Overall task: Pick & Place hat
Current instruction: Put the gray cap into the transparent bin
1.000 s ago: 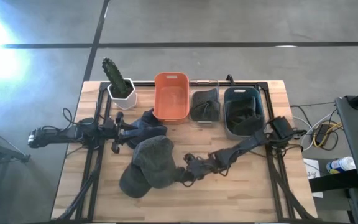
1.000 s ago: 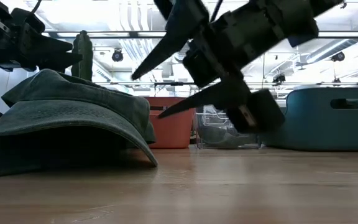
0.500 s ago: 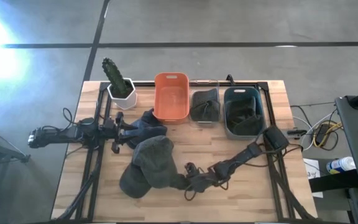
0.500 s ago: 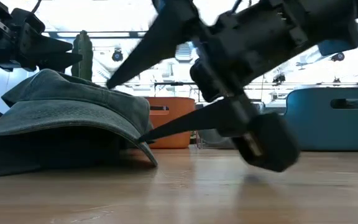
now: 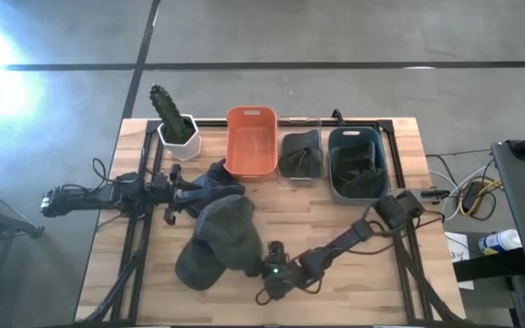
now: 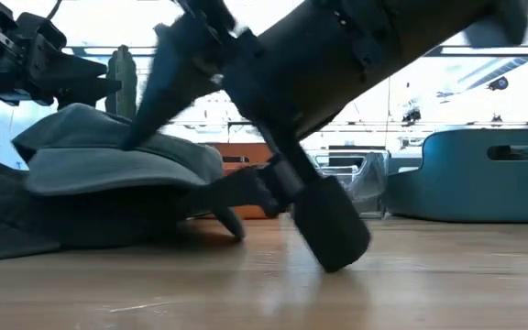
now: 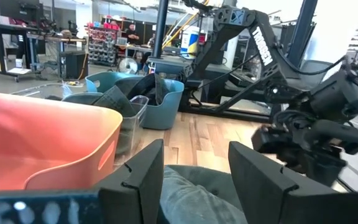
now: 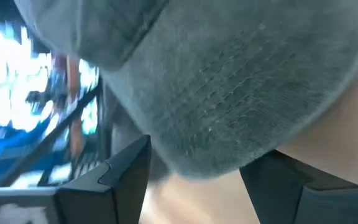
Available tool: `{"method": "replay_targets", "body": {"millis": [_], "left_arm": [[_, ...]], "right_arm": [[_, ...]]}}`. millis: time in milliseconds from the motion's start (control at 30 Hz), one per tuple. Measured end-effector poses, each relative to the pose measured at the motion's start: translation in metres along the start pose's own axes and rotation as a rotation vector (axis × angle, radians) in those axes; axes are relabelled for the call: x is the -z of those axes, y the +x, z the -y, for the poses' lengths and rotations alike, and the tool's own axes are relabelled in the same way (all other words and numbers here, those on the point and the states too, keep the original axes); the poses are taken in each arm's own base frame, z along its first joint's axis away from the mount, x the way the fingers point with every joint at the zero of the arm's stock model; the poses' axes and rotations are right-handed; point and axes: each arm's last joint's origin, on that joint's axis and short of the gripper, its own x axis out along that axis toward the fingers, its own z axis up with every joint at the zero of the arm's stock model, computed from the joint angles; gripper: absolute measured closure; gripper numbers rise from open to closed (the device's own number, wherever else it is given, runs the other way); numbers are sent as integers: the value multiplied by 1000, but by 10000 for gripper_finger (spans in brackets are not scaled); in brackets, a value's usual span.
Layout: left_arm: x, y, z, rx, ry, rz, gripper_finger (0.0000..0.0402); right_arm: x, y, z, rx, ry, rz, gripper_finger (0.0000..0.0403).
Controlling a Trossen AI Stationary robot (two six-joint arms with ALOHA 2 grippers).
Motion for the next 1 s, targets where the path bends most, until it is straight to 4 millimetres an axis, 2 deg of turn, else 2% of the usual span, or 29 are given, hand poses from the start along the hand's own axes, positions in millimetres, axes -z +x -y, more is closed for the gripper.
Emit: {"method": "replay_targets", "body": {"millis": [133, 400, 533, 700, 800, 1000], "left_arm": [[0, 0, 0, 0, 0, 0, 227], [0, 0, 0, -1, 0, -2, 227], [0, 0, 0, -1, 0, -2, 227], [0, 0, 0, -1, 0, -2, 227], [0, 0, 0, -1, 0, -2, 227], [0, 0, 0, -1, 0, -2, 227]], "right_arm": [[0, -3, -1, -14, -42, 172, 176], [-6, -2, -11, -90, -74, 335, 211], [-7, -2, -14, -99, -66, 344, 254], [-5, -4, -22, -108, -158, 381, 340], [-2, -10, -36, -104, -283, 379, 384], [-3, -45, -94, -135, -566, 362, 389]]}}
